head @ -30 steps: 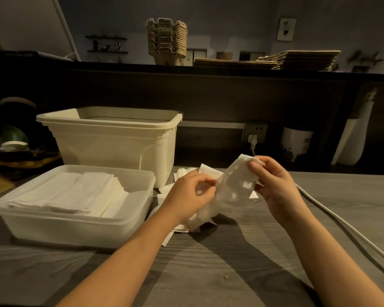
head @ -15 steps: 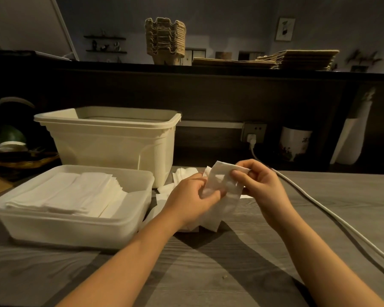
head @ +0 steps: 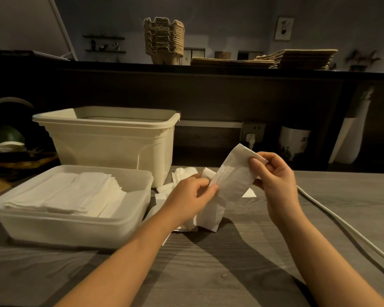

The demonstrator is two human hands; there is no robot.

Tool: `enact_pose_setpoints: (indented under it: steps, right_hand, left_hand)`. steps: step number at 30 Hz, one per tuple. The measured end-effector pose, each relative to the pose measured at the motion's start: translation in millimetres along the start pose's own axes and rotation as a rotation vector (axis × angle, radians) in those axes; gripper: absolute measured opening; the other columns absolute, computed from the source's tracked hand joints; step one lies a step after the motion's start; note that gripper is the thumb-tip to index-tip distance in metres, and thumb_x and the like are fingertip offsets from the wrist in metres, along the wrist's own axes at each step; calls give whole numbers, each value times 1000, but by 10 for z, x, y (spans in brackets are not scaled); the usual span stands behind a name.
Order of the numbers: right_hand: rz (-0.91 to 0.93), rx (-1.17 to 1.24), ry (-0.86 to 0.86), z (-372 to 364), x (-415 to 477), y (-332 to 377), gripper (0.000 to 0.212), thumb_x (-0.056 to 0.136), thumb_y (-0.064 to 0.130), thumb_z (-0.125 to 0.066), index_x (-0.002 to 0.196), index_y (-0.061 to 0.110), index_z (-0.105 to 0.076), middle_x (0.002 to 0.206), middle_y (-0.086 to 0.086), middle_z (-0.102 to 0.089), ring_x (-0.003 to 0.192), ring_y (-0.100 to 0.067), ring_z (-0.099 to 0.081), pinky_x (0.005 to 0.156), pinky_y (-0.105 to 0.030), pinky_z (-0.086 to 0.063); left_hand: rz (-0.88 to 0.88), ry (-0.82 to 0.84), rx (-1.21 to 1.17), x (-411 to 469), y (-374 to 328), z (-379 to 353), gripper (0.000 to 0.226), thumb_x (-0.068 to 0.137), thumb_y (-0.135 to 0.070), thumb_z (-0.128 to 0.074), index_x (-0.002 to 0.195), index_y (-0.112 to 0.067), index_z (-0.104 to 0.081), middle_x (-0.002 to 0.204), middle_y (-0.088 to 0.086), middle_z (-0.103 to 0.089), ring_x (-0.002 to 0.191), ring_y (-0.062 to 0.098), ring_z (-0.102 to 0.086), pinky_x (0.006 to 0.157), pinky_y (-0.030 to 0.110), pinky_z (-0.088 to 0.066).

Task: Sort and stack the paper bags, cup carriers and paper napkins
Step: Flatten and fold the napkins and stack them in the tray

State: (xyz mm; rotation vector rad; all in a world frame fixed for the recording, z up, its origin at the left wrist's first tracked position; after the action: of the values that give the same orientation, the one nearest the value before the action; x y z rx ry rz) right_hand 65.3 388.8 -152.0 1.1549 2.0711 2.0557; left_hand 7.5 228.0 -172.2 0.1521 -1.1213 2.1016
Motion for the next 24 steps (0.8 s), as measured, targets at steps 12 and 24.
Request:
enact_pose_setpoints:
  steps: [12, 24]
  right_hand:
    - [40, -30, -26, 5, -7, 42, 7, 89, 15, -57, 89, 22, -58, 85, 3, -64, 81, -8, -64, 63, -22, -53]
    - [25, -3, 79, -29, -26, 77, 6, 86, 17, -59, 90, 22, -58, 82, 7, -63, 74, -3, -63, 61, -23, -54]
  left_hand:
    - [64, 13, -45, 8, 65, 3, 20, 95, -24, -50, 98, -13, -66, 90, -15, -54, 93, 5, -54, 80, 18, -48]
    - [115, -73, 18, 23, 97, 51, 22, 97, -26, -45, 108, -30, -64, 115, -8, -49, 112, 11, -48, 89, 23, -43]
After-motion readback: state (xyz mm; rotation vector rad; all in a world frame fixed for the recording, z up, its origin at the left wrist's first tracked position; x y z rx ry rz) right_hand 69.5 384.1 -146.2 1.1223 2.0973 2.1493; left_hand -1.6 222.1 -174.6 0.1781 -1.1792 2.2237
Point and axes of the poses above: each hand's wrist, its own x-axis towards the middle knuckle, its own z-axis out of the back of the hand, y = z × x, the point moved 4 cm from there along x, towards the middle knuckle
